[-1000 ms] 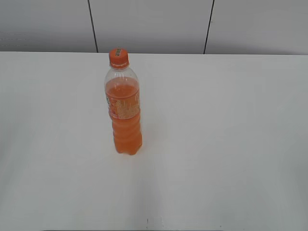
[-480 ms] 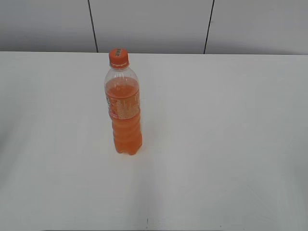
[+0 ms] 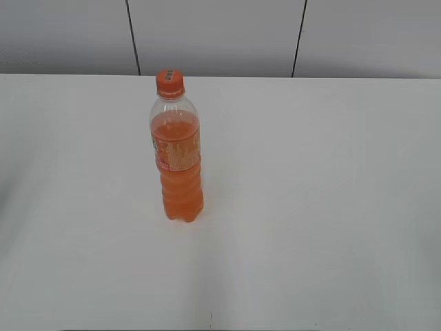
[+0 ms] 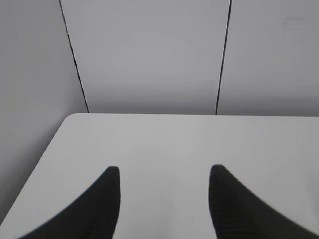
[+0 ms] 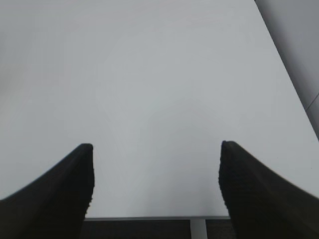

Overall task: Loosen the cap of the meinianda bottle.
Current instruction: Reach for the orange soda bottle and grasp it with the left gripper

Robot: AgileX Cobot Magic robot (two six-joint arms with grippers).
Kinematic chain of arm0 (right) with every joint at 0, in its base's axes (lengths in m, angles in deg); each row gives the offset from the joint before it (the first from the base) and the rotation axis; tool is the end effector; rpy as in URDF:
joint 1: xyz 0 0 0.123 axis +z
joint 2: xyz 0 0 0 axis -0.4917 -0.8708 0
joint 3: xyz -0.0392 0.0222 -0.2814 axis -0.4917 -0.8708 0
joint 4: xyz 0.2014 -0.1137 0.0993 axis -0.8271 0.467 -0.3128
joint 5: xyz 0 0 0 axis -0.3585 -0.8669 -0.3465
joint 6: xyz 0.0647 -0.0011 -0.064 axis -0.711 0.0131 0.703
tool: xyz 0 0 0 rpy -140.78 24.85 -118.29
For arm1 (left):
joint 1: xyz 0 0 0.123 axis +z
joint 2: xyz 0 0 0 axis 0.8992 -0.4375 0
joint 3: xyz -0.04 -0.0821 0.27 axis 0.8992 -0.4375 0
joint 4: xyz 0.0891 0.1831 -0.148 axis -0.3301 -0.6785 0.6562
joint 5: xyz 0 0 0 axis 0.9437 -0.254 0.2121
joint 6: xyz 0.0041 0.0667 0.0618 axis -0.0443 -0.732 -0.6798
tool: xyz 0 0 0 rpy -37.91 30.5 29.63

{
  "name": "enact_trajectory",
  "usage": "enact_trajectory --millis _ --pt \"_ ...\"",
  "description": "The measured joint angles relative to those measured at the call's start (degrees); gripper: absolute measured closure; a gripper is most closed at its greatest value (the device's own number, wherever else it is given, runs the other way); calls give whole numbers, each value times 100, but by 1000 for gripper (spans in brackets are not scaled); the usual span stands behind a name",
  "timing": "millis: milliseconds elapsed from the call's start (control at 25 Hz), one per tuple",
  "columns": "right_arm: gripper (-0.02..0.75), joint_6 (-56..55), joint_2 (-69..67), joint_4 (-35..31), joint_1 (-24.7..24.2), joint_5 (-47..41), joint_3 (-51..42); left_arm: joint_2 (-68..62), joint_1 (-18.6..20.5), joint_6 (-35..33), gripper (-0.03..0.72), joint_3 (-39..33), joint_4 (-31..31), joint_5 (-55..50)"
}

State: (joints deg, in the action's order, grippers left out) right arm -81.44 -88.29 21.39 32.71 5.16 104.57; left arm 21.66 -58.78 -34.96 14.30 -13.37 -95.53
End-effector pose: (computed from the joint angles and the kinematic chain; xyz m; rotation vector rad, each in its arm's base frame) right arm -0.0084 -0.0003 0.2765 -0.0857 2.0638 0.0190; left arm 0.1548 0.0135 0.3174 -0.0360 1.8211 0.0901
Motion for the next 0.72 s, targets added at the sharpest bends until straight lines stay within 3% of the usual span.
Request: enact_trajectory --millis 280,720 --pt "154 0 0 0 0 0 0 -565 0 0 379 0 -171 249" --pt "154 0 0 0 0 0 0 -1596 0 0 386 0 -166 927"
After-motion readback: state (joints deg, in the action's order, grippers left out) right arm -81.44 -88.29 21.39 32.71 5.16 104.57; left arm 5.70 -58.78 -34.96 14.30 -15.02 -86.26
